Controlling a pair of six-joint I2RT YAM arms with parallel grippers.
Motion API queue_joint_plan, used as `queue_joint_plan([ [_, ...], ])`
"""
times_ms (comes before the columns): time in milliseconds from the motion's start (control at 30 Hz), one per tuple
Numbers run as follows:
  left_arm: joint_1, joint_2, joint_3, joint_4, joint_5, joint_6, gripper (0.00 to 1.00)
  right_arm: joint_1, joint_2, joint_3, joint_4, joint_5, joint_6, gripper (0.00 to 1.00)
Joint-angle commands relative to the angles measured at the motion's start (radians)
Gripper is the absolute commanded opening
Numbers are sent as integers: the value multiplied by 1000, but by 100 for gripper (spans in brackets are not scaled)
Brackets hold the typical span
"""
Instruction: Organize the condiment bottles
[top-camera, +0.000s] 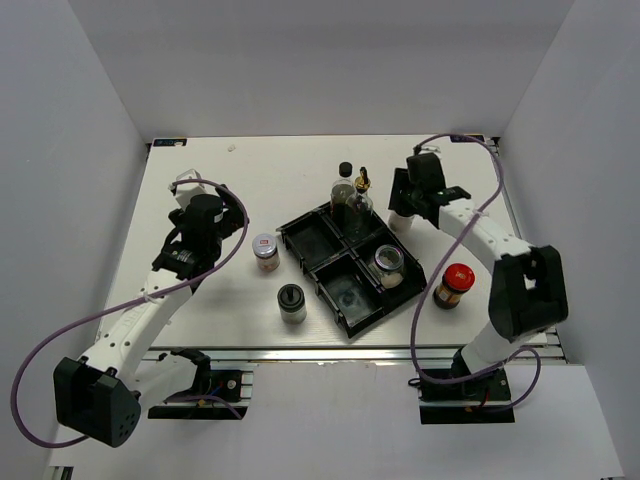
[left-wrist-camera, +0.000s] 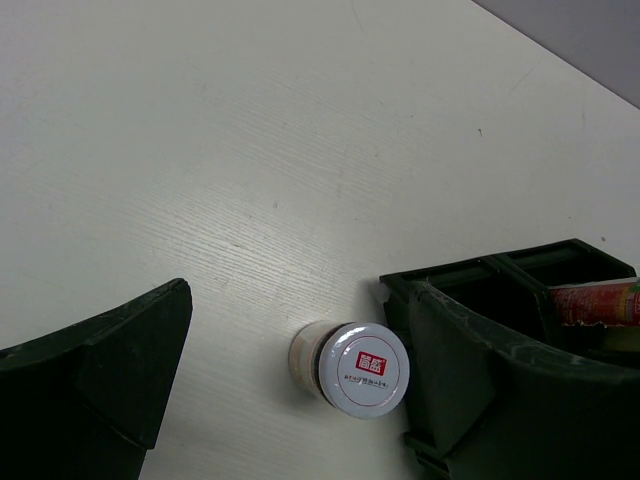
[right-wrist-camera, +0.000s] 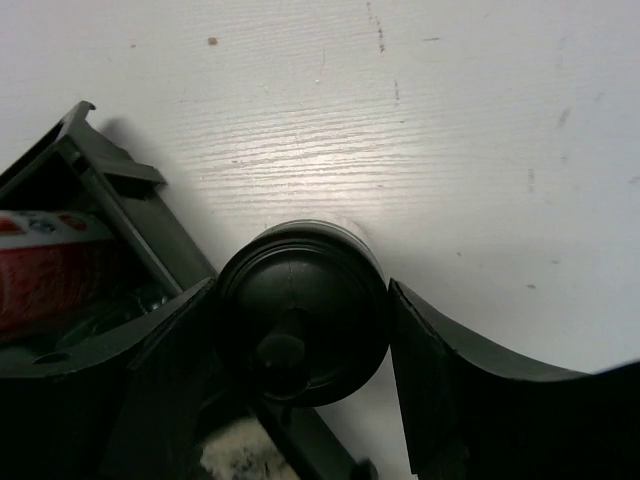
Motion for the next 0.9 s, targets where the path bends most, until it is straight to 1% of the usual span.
queue_joint_plan([
  [0, 5, -33, 27, 0, 5, -9, 98, -4, -204, 2, -13, 35, -37, 10],
  [100, 4, -36, 22, 0, 20, -16, 98, -4, -298, -36, -45, 43, -48, 8],
  [200, 5, -39, 17, -1, 36, -23, 98, -6, -465, -79, -87, -6, -69, 6],
  [233, 5, -41, 16, -1, 43, -25, 98, -4, -496, -85, -109, -69, -77, 5],
  [300, 5, -45, 8, 0, 52, -29, 98, -3, -580, -103, -123, -147, -93, 5],
  [333, 7, -51, 5, 3, 57, -31, 98, -1, -605, -109, -125, -234, -98, 3],
  [367, 5, -53, 2, 6, 68, -32, 98, -1, -628, -120, -125, -282, -103, 2],
  [400, 7, -56, -1, 5, 72, -34, 98, 5, -662, -122, -127, -390, -106, 2],
  [467, 7, -65, -6, 3, 80, -39, 98, 14, -685, -123, -127, -477, -115, 2],
  [500, 7, -68, -9, 0, 80, -46, 98, 23, -699, -126, -124, -553, -117, 2],
  [567, 7, -79, -12, -9, 68, -62, 98, 44, -694, -125, -117, -607, -121, 2],
  [600, 7, -82, -15, -12, 69, -71, 98, 98, -690, -122, -114, -609, -129, 2],
  [667, 7, -87, -21, -9, 83, -74, 98, 182, -673, -111, -111, -547, -147, 1],
  [700, 7, -90, -21, -12, 94, -75, 98, 274, -644, -102, -110, -479, -153, 1],
  [733, 7, -91, -21, -15, 97, -77, 98, 308, -629, -85, -102, -467, -159, 2],
  [800, 7, -93, -19, -21, 102, -83, 98, 356, -570, -71, -56, -494, -166, 1],
  [867, 7, -96, -19, -32, 103, -89, 98, 376, -526, -50, -27, -473, -157, 0],
])
